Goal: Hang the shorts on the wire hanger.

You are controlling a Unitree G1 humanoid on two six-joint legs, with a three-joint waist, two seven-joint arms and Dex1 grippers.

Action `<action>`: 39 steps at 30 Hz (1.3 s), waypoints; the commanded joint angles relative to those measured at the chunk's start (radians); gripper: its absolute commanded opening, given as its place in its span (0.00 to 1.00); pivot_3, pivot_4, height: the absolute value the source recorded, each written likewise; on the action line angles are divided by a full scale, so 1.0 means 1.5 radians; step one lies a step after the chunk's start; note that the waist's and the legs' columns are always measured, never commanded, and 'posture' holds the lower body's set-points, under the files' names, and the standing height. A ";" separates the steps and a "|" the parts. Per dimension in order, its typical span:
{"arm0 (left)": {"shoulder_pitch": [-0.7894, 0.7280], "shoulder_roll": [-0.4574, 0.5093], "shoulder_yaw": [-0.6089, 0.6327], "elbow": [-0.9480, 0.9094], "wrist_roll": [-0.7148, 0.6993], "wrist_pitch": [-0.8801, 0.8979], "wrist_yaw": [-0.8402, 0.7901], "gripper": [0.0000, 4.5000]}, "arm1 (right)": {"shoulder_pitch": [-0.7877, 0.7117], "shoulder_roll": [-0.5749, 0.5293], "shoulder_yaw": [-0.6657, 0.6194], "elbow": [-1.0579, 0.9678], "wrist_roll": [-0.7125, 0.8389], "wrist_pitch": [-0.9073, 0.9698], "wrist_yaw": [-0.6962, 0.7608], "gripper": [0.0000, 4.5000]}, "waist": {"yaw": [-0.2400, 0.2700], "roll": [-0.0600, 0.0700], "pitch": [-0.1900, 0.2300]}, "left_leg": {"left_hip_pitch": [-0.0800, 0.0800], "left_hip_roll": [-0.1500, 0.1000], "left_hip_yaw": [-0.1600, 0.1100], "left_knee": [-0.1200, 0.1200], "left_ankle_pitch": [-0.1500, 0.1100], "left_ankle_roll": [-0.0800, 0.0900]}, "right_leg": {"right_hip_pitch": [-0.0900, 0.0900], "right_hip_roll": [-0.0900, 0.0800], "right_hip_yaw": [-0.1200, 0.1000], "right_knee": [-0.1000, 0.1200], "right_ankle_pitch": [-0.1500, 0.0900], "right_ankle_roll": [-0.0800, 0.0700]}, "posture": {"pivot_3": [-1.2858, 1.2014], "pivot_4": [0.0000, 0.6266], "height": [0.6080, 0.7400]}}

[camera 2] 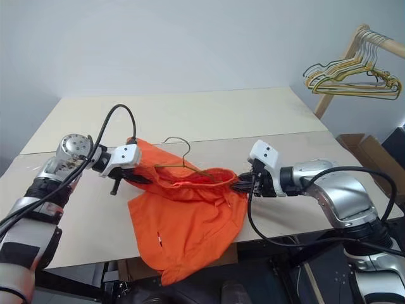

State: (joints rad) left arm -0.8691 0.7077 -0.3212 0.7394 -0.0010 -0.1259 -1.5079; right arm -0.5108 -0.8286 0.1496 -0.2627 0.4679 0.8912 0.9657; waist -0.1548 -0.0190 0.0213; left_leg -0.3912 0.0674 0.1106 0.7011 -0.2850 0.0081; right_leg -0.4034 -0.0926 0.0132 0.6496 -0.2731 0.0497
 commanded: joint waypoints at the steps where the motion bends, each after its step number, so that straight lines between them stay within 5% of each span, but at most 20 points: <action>1: -0.022 0.001 0.030 -0.009 -0.016 0.006 -0.012 0.00 | -0.019 -0.011 -0.029 -0.006 -0.004 0.015 -0.019 0.67 | -0.001 0.000 0.000 | 0.000 0.000 0.000 0.000 0.000 0.000 | 0.000 0.000 0.000 0.000 0.000 0.000 | 0.45 0.00 1.00; 5: -0.015 0.000 0.035 -0.012 -0.013 0.005 -0.018 0.00 | -0.011 -0.034 -0.064 -0.019 0.002 0.018 -0.026 0.97 | -0.002 0.000 0.000 | 0.000 0.000 0.000 0.000 0.000 0.000 | 0.000 0.000 0.000 0.000 0.000 0.000 | 0.45 0.00 1.00; 11: -0.014 -0.003 0.033 -0.012 -0.007 0.003 -0.033 0.00 | -0.092 -0.029 -0.124 -0.057 0.077 0.044 -0.010 0.97 | -0.005 0.000 0.000 | 0.000 0.000 0.000 0.000 0.000 0.000 | 0.000 0.000 0.000 0.000 0.000 0.000 | 0.44 0.00 1.00; 23: -0.031 -0.001 0.034 0.001 0.004 0.005 -0.038 0.00 | -0.303 0.180 0.169 0.075 -0.039 0.117 -0.095 0.97 | -0.036 0.000 -0.001 | -0.001 0.000 -0.003 0.001 0.000 0.000 | -0.001 0.000 0.001 0.006 0.000 0.000 | 0.45 0.00 1.00; 27: -0.025 0.007 0.034 -0.011 0.008 0.006 -0.037 0.00 | -0.309 0.200 0.188 0.110 -0.067 0.095 -0.093 0.78 | -0.034 0.000 -0.001 | -0.002 0.000 -0.006 0.002 0.000 0.000 | -0.001 -0.001 0.000 0.005 0.000 0.000 | 0.45 0.00 1.00; 36: -0.016 0.013 0.051 -0.037 -0.013 0.019 -0.044 0.00 | -0.262 0.200 0.187 0.107 -0.090 0.020 -0.064 0.10 | -0.035 0.000 -0.001 | -0.002 0.000 -0.007 0.002 0.000 0.000 | -0.001 -0.001 -0.001 0.006 0.000 0.000 | 0.45 0.00 1.00; 39: -0.011 0.010 0.063 -0.042 -0.025 0.018 -0.046 0.00 | -0.250 0.192 0.179 0.103 -0.093 -0.013 -0.039 0.02 | -0.035 0.000 -0.001 | -0.002 0.000 -0.007 0.002 0.000 0.000 | -0.001 -0.001 -0.001 0.006 0.000 0.000 | 0.45 0.00 1.00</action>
State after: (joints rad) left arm -0.8780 0.7162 -0.2656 0.7167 0.0018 -0.0998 -1.5780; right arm -0.8842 -0.5325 0.4571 -0.0920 0.3344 0.9061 0.8986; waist -0.2069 -0.0193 0.0201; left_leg -0.3940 0.0667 0.0999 0.7038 -0.2852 0.0086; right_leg -0.4049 -0.0937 0.0123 0.6581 -0.2730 0.0501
